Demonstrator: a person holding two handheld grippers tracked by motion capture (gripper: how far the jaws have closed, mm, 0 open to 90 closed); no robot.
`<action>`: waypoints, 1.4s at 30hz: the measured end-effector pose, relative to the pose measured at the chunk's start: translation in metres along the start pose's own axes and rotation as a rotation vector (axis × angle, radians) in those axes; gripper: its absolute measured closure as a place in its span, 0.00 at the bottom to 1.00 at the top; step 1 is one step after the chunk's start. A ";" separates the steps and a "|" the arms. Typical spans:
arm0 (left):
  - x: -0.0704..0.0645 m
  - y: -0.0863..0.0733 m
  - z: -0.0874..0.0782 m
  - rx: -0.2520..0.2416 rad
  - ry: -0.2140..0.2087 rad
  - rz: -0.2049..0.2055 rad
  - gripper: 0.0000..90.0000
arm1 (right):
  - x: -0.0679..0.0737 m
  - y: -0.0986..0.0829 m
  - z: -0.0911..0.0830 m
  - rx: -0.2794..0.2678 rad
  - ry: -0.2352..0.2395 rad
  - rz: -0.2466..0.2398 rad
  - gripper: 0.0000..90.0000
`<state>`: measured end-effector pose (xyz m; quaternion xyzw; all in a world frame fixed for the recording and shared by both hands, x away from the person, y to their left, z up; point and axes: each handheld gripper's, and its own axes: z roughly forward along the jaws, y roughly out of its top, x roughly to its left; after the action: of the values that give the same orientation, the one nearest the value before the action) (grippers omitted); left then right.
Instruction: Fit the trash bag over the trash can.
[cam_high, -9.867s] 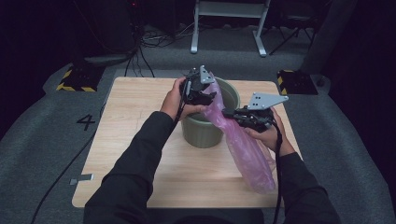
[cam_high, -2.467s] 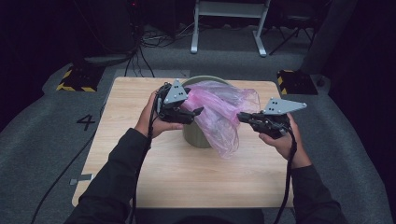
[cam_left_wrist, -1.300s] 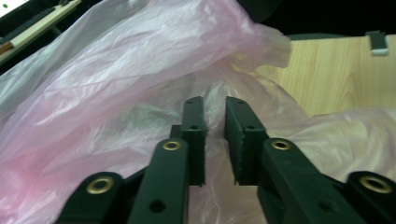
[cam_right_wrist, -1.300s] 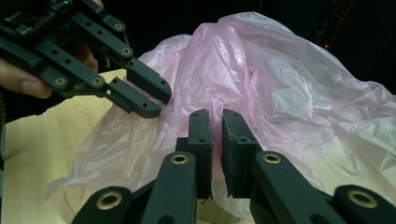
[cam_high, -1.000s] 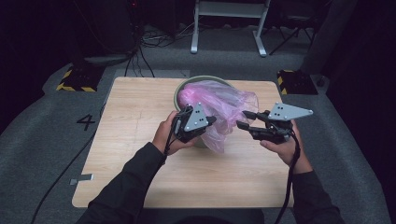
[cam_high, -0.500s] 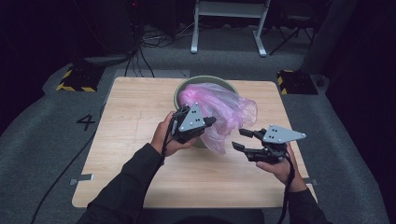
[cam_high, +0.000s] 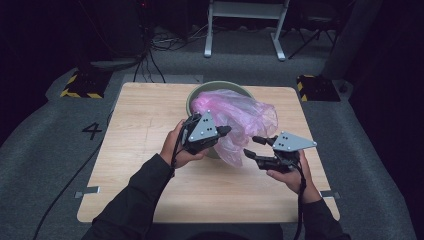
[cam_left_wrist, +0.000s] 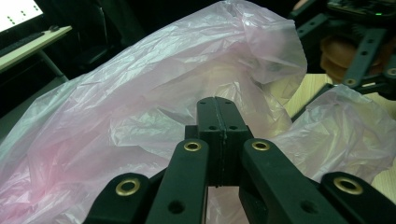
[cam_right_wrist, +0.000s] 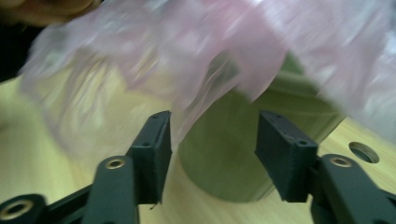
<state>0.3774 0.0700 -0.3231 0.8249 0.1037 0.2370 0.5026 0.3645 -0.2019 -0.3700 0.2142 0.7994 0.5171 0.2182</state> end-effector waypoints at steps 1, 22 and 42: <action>0.000 0.000 0.000 0.000 -0.003 0.002 1.00 | -0.002 0.002 0.004 -0.011 -0.027 0.010 0.46; 0.008 -0.006 -0.012 -0.007 0.017 -0.012 1.00 | -0.007 0.001 -0.001 -0.082 0.037 0.037 1.00; 0.011 -0.017 -0.022 -0.010 0.016 -0.017 1.00 | 0.003 0.000 -0.003 -0.123 0.111 0.001 0.55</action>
<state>0.3767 0.1000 -0.3265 0.8195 0.1136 0.2397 0.5080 0.3604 -0.2023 -0.3689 0.1720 0.7768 0.5765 0.1859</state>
